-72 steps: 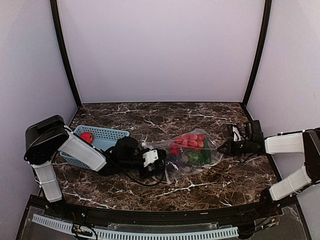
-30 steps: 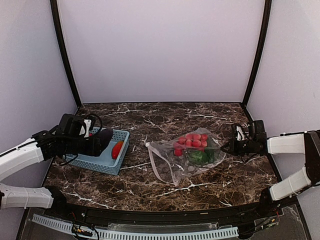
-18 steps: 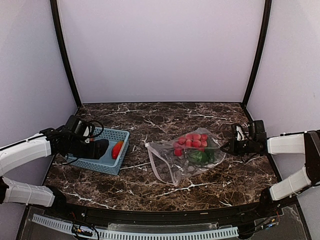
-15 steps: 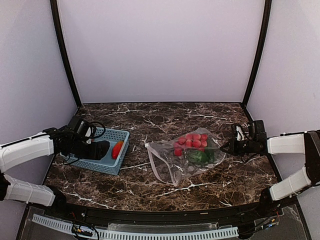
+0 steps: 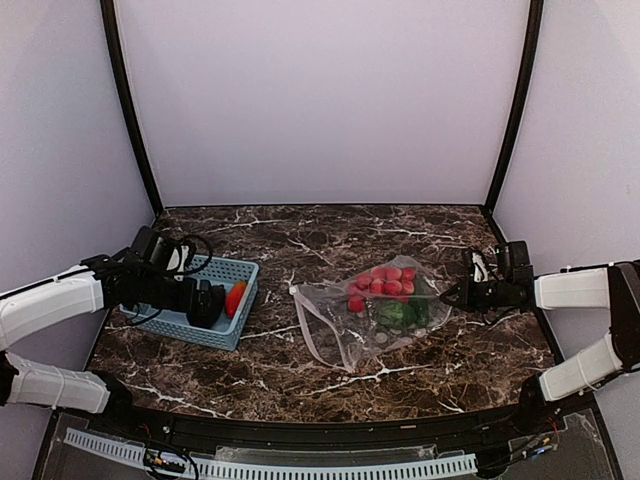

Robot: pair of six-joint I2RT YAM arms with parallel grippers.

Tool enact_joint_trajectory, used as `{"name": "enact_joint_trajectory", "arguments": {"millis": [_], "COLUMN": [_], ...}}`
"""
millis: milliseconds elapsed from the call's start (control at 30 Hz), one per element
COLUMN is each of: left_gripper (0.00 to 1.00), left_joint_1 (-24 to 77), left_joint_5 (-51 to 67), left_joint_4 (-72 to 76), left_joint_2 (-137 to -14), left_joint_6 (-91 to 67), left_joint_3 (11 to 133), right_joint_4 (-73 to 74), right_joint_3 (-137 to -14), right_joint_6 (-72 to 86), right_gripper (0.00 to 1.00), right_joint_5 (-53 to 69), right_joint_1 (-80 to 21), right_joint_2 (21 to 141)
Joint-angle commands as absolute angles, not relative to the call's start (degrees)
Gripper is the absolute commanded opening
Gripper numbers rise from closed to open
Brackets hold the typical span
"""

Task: Open the zip-top bag and remove the fake food

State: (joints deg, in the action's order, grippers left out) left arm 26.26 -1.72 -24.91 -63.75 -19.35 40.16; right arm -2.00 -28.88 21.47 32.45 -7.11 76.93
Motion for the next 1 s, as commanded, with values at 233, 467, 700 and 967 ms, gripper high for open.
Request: {"name": "enact_joint_trajectory", "arguments": {"millis": [233,467,700,967], "left_gripper": [0.85,0.72,0.55,0.50], "left_joint_1": [38.9,48.7,52.6,52.9], "left_joint_5": [-1.2,6.1,7.4,10.4], "left_joint_4": [-14.0,3.7,17.7,27.4], "left_joint_2": [-58.4,-66.0,-81.2,-95.4], "left_joint_6": [-9.3,-5.9,-5.0,-4.3], "left_joint_3": [41.0,37.0,38.8,43.6], "right_joint_4": [-4.4,-4.3,-4.0,-4.1], "right_joint_3": [-28.3,-28.5,-28.3,-26.5], "right_joint_6": [21.0,21.1,21.1,21.8], "right_gripper": [0.00,0.00,0.00,0.00], "right_joint_5": [33.6,33.8,34.3,35.2], "right_joint_1": [-6.8,-6.8,-6.8,-7.4], "right_joint_2": [78.3,78.5,77.9,76.7]}}
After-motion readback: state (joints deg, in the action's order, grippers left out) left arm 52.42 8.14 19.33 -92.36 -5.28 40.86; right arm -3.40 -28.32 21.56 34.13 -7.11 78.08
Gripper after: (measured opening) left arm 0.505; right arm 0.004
